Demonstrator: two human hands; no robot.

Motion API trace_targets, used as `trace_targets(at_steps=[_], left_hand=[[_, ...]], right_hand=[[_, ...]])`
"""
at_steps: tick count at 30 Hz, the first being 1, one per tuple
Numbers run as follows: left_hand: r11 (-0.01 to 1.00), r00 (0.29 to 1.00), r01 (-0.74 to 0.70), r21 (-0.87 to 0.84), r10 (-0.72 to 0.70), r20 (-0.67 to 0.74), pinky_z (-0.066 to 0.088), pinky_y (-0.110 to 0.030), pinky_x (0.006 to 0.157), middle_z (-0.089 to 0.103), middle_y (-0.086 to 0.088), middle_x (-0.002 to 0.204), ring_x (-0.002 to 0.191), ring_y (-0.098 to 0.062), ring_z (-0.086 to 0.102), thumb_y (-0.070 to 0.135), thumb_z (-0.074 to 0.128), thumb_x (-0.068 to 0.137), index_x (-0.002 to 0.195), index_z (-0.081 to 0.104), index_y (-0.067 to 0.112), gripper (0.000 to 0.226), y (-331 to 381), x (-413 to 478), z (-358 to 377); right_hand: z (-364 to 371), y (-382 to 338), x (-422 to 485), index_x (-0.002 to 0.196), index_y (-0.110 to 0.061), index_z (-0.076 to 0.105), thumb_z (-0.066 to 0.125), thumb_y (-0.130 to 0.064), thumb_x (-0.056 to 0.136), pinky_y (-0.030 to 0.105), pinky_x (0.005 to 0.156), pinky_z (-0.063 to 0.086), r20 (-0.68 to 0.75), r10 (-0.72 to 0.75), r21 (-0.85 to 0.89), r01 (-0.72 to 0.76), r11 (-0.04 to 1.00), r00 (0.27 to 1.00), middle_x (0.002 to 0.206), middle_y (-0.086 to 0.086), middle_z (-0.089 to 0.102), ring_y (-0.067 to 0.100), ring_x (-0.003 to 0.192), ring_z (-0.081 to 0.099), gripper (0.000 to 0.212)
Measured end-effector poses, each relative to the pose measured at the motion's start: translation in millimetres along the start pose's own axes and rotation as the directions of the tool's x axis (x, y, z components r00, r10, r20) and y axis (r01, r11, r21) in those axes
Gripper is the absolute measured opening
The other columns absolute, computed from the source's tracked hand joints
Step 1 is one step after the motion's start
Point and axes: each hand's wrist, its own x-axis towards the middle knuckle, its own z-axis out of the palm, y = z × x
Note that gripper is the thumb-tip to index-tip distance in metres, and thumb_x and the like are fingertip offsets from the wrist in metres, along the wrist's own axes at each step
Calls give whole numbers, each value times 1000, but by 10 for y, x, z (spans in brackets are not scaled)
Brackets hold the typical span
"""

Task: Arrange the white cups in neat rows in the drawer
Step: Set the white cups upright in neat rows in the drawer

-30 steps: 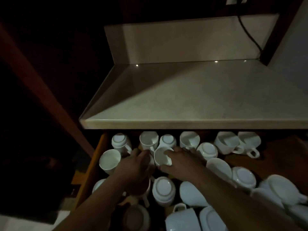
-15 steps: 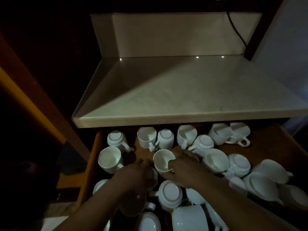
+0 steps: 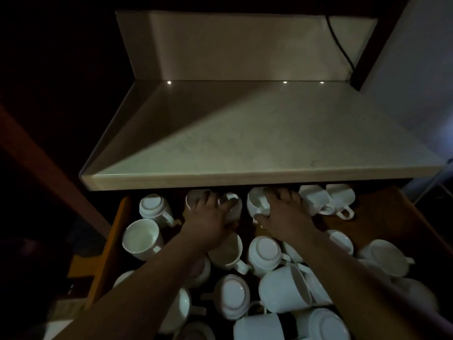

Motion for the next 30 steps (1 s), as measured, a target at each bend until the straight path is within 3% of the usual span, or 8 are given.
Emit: trace_targets(at_steps=[4,7,11,15,18,24,27,30], left_hand=[[1000,999,-20,4,20,33,22,-50,116,38,-12,154,138,-40,35,70,13,76,154,32,22,93,176,146,-25],[996,997,-74,-46,72,-40,38,-45,107,53,-18,139,121,-39,52,62,30,82,142,50,12,81,213,164,18],[990,985,-130,-53,123,-119,51,-37,81,63,-16,118,96,-34,64,39,62,85,126,62,11,49,209,135,82],[989,992,-111,-97,104,-75,50,-41,91,59,-17,132,110,-36,61,41,59,85,134,58,13,57,185,105,73],[995,995,-27,-95,17,-103,44,-46,101,55,-16,137,124,-39,50,48,52,84,134,59,18,59,43,12,6],[960,943,279,38,-266,-200,48,-44,87,63,-11,104,98,-37,59,41,48,80,111,66,17,43,-776,-412,-176],[918,913,393,49,-384,-137,46,-44,95,61,-8,119,112,-33,55,50,41,77,128,60,26,58,-1142,-628,-268],[912,913,405,70,-398,-94,41,-42,96,58,-4,129,120,-30,51,53,40,80,139,50,36,62,-1256,-657,-302]], right_hand=[[104,50,127,153,-39,39,54,-71,89,48,122,23,126,1,77,-11,997,992,166,3,13,39,146,23,73],[165,98,91,139,-35,59,53,-72,86,47,121,24,81,-31,48,27,998,996,166,2,15,37,144,30,66],[170,152,5,135,-37,61,41,-83,69,50,119,26,102,-66,48,61,997,993,164,-2,20,33,143,30,83],[127,151,-9,135,-38,59,24,-87,56,52,119,24,109,-77,74,69,995,991,162,-1,24,33,145,26,100],[98,61,-45,145,-35,50,32,-85,69,54,123,16,58,-107,10,106,994,993,165,4,17,34,151,12,92],[54,-567,-130,143,-21,54,54,-49,97,40,119,27,-50,-383,79,386,919,922,156,2,40,24,147,27,54],[85,-982,-79,137,-18,56,52,-44,99,37,117,31,-51,-472,70,475,877,880,150,2,46,23,143,34,46],[152,-1320,22,152,-19,42,53,-41,99,39,119,26,16,-502,42,501,864,865,160,1,36,23,149,26,58]])
